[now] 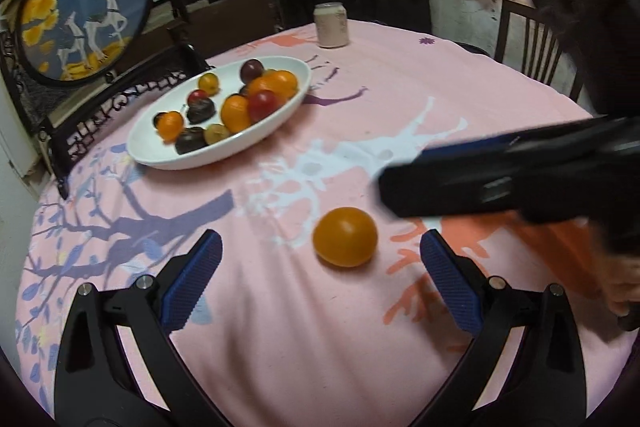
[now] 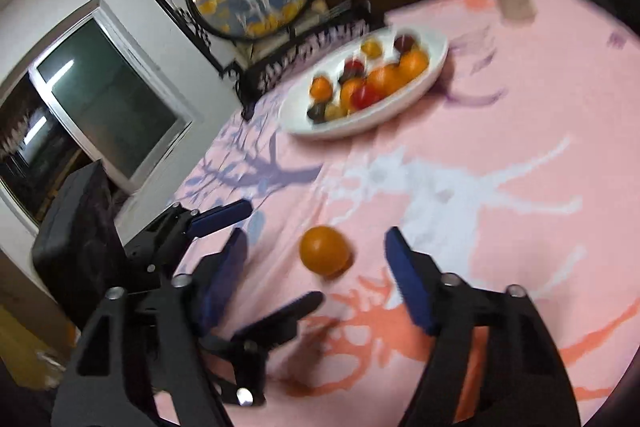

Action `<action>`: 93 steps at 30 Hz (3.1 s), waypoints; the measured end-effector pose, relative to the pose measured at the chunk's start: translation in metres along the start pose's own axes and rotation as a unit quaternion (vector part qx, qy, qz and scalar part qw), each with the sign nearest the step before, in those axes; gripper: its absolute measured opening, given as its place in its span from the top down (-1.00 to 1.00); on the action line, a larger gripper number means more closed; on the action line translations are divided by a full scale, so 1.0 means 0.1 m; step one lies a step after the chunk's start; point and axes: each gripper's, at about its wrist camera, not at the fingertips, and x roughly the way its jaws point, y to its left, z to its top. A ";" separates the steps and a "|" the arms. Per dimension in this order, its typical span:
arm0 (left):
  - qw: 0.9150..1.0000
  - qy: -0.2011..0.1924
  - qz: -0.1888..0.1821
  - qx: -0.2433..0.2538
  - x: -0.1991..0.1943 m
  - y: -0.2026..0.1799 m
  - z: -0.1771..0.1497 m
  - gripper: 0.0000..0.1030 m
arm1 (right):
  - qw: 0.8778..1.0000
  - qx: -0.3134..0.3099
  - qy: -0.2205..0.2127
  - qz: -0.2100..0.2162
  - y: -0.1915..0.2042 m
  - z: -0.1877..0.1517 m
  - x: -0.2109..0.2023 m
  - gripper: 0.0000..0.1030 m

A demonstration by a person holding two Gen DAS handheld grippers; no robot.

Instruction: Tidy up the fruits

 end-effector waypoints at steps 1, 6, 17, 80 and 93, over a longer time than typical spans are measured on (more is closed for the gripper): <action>1.000 0.002 -0.006 -0.001 0.02 0.00 0.00 -0.96 | 1.000 0.008 0.012 0.001 -0.03 0.01 0.06 -0.21; 0.998 0.033 -0.044 0.006 0.18 -0.06 0.02 -0.81 | 0.998 0.014 0.058 -0.004 -0.05 0.03 0.28 0.02; 0.996 0.065 -0.064 -0.010 0.35 -0.04 0.04 0.16 | 0.996 -0.030 0.068 -0.050 0.04 -0.01 0.48 0.30; 0.974 -0.104 0.166 -0.111 -0.25 0.84 0.51 -0.96 | 0.964 -0.103 -0.186 -0.159 0.60 0.66 -0.29 -0.97; 0.974 -0.073 0.166 -0.133 -0.19 0.74 0.27 -0.96 | 0.950 -0.128 -0.173 -0.224 0.38 0.21 -0.07 -0.97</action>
